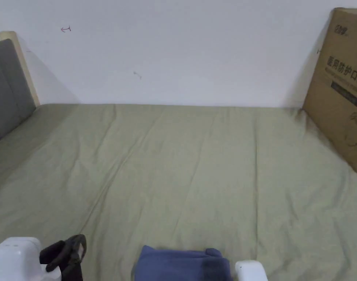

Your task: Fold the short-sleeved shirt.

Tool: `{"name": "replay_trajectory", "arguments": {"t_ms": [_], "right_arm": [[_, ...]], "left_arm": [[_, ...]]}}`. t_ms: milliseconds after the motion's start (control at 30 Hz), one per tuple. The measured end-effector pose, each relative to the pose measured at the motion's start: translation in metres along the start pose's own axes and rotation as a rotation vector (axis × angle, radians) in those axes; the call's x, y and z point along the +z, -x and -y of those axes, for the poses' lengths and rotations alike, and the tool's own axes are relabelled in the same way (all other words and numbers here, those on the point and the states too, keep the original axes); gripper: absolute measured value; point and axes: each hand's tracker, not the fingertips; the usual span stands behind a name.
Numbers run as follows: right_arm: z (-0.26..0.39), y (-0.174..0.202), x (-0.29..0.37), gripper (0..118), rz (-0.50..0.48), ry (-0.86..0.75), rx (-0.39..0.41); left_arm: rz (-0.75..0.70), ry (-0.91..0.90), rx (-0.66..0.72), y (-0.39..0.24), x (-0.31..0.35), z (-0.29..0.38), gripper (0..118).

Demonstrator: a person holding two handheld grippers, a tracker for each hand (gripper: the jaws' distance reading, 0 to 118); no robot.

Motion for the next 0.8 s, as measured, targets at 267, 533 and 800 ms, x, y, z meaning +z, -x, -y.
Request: {"name": "replay_trajectory", "arguments": {"t_ms": [267,533,800], "right_arm": [[0.012,-0.001,-0.006,0,0.06,-0.036,0.056],[0.013,-0.02,-0.005,0,-0.029,-0.038,-0.118],[0.013,-0.021,-0.004,0,-0.035,-0.035,-0.171]], "left_arm": [[0.484,0.423,0.496,0.085,-0.103,0.045,118],[0.688,0.655,0.685,0.069,-0.194,0.101,118],[0.837,0.673,0.625,0.022,-0.228,0.117,118]]}}
